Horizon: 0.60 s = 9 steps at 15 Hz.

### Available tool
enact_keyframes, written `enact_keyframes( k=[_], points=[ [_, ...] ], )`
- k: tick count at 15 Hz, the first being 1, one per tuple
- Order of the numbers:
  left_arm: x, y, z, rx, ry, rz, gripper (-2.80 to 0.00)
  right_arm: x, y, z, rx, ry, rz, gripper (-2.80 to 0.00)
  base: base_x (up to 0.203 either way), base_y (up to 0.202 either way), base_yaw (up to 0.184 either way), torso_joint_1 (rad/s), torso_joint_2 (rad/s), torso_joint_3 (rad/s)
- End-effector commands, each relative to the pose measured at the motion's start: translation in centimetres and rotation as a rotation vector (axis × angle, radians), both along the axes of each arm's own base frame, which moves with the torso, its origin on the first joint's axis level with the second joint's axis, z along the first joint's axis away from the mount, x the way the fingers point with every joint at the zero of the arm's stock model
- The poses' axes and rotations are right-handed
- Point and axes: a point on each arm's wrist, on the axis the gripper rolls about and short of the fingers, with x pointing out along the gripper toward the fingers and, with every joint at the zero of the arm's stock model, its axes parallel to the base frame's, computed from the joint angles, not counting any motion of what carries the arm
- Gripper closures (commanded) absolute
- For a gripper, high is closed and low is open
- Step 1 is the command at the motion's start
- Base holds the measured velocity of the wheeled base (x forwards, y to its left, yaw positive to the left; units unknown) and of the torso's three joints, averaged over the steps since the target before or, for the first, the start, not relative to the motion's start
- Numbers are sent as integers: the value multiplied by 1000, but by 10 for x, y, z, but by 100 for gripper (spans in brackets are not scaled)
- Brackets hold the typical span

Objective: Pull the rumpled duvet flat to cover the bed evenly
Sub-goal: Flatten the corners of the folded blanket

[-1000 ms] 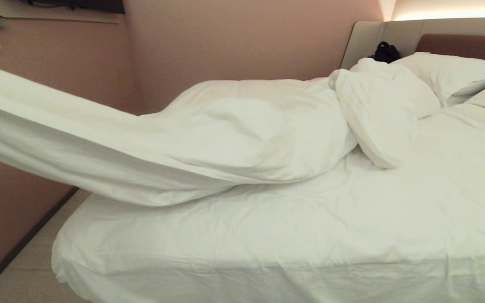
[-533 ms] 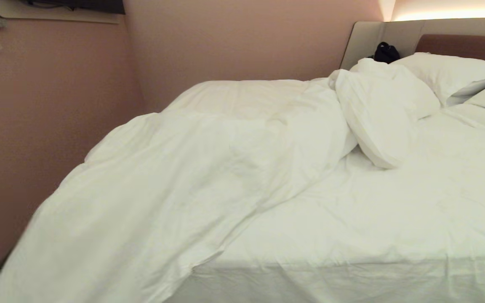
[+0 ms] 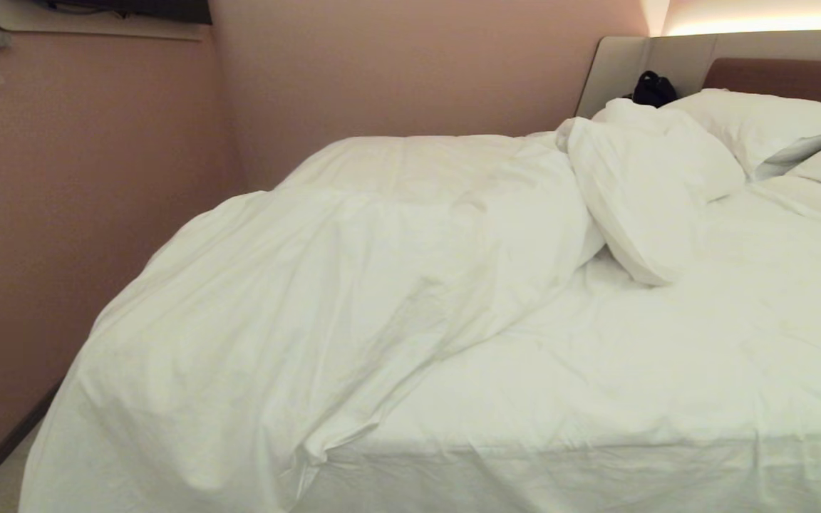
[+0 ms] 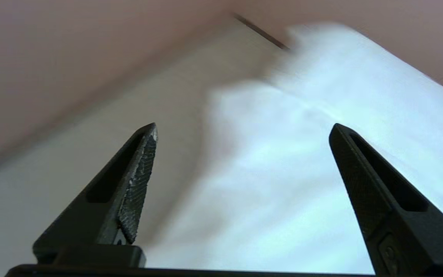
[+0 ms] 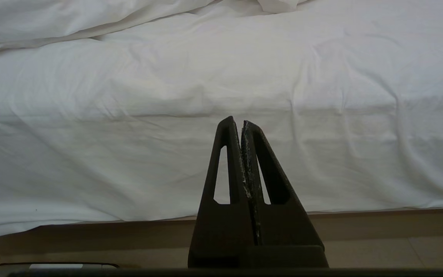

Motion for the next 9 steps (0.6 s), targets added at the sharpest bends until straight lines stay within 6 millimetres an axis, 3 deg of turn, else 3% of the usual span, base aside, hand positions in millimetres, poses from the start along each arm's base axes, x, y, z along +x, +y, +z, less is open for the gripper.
enact_keyframes(
  k=[1, 3, 4, 9],
  points=[
    [38, 7, -20, -116, 35, -215, -280, 0, 0, 0, -1, -1, 2, 0, 0, 0, 0, 0, 0, 0],
    [67, 0, -35, -184, 69, -390, -280, 0, 0, 0, 1, -1, 2, 0, 0, 0, 0, 0, 0, 0],
    [80, -7, -43, -208, 91, -460, 0, 0, 0, 0, 1, -1, 2, 0, 0, 0, 0, 0, 0, 0],
    [120, -62, -82, -198, 221, -721, 0, 0, 0, 0, -1, -1, 0, 0, 0, 0, 0, 0, 0, 0]
  ],
)
